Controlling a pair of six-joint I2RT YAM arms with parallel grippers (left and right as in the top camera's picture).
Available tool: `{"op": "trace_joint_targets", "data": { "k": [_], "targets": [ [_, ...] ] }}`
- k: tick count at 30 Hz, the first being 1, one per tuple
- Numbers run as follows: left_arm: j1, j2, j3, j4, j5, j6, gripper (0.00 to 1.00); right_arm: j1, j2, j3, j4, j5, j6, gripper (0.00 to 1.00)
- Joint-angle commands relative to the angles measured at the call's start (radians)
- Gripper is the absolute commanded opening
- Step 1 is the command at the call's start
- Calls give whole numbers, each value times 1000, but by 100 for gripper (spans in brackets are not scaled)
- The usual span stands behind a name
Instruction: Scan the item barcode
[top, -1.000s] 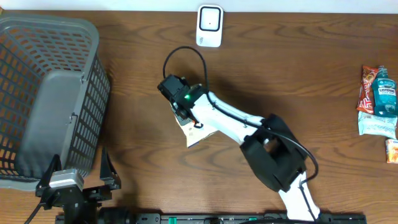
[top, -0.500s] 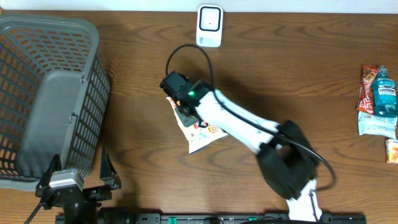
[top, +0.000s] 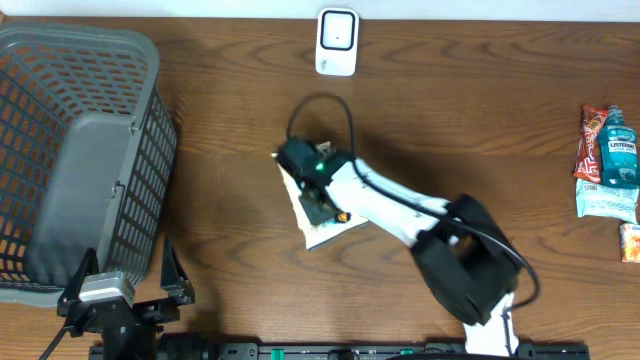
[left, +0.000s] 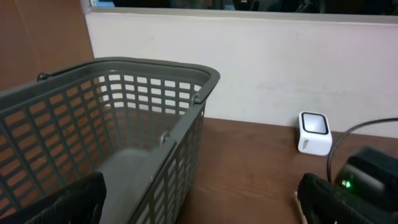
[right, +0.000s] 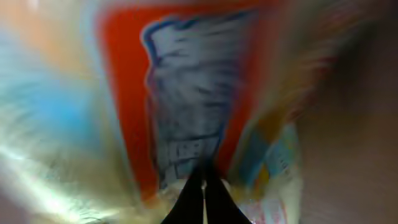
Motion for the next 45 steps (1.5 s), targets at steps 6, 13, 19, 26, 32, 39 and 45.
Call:
{"op": "trace_joint_targets", "data": {
  "k": [6, 13, 19, 26, 32, 39, 45],
  "targets": [
    [-3, -2, 2, 4, -13, -8, 98, 0, -33, -11, -39, -43, 58, 1],
    [-3, -2, 2, 5, -13, -8, 98, 14, -203, 49, -47, -43, -14, 40],
    [-3, -2, 2, 5, -13, -9, 98, 70, -211, 46, 56, -31, -104, 93],
    [-3, -2, 2, 5, -13, -9, 98, 164, -43, 44, 122, 179, -24, 99],
    [-3, -2, 2, 5, -13, -9, 98, 216, 85, 44, 98, 276, 37, 99],
    [-3, -2, 2, 5, -13, -9, 98, 204, 147, 44, -110, 343, 316, 79],
    [-3, -2, 2, 5, -13, -9, 98, 189, 147, 44, -113, 360, 317, 17]
  ]
}}
